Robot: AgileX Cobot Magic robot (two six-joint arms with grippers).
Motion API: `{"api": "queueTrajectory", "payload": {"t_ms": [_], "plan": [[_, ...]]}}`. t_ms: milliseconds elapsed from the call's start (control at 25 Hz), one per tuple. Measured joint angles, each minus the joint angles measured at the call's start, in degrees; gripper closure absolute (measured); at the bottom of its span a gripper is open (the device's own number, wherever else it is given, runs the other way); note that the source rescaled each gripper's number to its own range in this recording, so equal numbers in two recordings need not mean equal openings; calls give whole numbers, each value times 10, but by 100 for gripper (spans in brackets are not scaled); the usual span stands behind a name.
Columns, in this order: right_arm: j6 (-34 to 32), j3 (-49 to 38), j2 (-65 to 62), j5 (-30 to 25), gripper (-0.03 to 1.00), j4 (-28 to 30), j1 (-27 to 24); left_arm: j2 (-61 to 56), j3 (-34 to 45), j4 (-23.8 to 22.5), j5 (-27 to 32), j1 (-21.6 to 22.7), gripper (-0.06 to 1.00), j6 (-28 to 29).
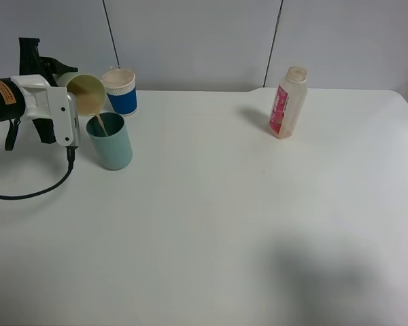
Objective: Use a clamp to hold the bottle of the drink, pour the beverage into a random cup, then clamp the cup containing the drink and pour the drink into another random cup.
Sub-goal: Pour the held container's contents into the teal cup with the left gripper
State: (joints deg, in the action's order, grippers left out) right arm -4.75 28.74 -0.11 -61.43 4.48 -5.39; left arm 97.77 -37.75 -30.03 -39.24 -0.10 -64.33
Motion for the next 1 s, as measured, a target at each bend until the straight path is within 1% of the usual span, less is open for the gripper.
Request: {"api": "queueTrajectory", "payload": {"t_ms": [240,1000], "plan": [[0,0,0,0,-3,0,0,0,0,0,0,0,93,-24],[0,0,0,0,-3,0,0,0,0,0,-14,0,93,-34]]}}
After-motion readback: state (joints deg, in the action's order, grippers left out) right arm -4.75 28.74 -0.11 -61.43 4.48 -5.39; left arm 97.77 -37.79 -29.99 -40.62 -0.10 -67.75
